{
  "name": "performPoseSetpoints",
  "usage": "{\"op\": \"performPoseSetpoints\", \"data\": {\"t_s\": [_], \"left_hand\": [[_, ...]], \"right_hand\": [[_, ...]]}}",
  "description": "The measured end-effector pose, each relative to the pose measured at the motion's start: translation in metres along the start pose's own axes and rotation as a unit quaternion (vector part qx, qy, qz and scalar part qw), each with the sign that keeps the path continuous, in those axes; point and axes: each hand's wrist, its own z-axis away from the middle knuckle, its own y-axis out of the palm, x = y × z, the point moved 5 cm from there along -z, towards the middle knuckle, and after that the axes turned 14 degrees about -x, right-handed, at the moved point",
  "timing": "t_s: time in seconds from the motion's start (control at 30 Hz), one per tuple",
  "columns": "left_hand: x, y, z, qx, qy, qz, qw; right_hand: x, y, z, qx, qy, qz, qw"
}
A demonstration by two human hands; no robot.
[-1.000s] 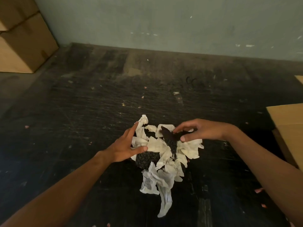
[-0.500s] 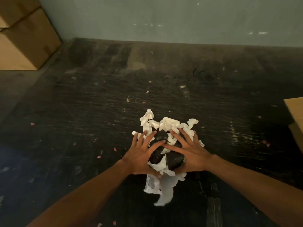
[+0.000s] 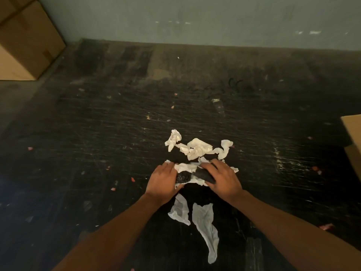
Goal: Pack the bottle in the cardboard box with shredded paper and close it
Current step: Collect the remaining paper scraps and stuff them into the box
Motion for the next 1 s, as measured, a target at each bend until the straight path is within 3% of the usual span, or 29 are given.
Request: {"op": "performPoseSetpoints", "data": {"t_s": [0.13, 0.23, 0.3, 0.47, 0.63, 1.0], "left_hand": [[0.006, -0.012, -0.013, -0.052, -0.113, 0.107, 0.986], [0.015, -0.026, -0.019, -0.063, -0.202, 0.182, 0.960], [0.020, -0.036, -0.017, -0.077, -0.227, 0.214, 0.947], [0.026, -0.055, -0.012, -0.074, -0.228, 0.241, 0.941], [0.003, -0.094, -0.032, -0.103, -0.189, 0.257, 0.942], [-0.134, -0.161, -0.074, -0.128, -0.044, 0.312, 0.940]], "right_hand": [[-0.007, -0.010, -0.016, -0.032, 0.138, -0.093, 0.986], [-0.015, -0.022, -0.019, -0.034, 0.298, -0.181, 0.937], [-0.016, -0.034, -0.014, -0.042, 0.340, -0.213, 0.915], [-0.007, -0.081, 0.002, -0.111, 0.340, -0.275, 0.893], [-0.009, -0.147, 0.002, -0.188, 0.328, -0.250, 0.892], [-0.056, -0.330, 0.056, -0.323, 0.320, -0.112, 0.883]]}}
